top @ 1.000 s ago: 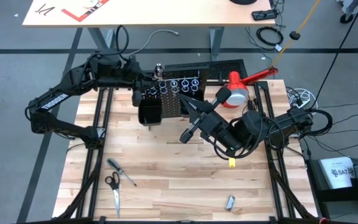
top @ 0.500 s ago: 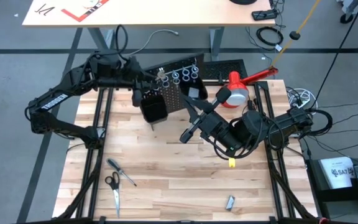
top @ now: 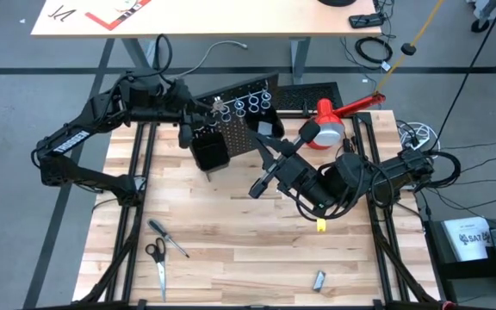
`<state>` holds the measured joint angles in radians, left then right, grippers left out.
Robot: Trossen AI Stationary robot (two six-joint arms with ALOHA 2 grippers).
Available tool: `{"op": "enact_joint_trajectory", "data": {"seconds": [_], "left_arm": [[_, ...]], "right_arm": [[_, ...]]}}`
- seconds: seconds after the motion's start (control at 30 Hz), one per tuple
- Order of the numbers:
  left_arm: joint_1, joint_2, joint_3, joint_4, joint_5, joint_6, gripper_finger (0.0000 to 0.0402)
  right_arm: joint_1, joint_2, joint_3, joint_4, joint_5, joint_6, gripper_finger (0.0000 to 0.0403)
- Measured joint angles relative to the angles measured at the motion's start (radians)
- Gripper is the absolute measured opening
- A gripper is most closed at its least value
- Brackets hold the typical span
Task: Hang tools onto peg board
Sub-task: Hang the pliers on the pegboard
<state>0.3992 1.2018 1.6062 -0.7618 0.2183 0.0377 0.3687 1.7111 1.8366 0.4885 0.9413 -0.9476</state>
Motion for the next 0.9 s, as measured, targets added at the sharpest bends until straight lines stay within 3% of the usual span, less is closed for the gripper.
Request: {"op": "enact_joint_trajectory", "data": {"seconds": [0.53,0.67,0.9], "left_arm": [[-0.015,0.001,0.003,-0.003,-0.02,-0.058,0.0142],[-0.015,0.001,0.003,0.0,-0.021,-0.058,0.0135],[-0.016,0.001,0.003,0.001,-0.019,-0.058,0.0135]], "right_arm": [[0.0,0.0,0.0,-0.038,0.0,0.014,0.0004],[-0.02,0.0,0.0,-0.191,-0.006,0.052,0.0004],[-0.137,0.002,0.0,-0.448,-0.096,0.332,0.0028]]}}
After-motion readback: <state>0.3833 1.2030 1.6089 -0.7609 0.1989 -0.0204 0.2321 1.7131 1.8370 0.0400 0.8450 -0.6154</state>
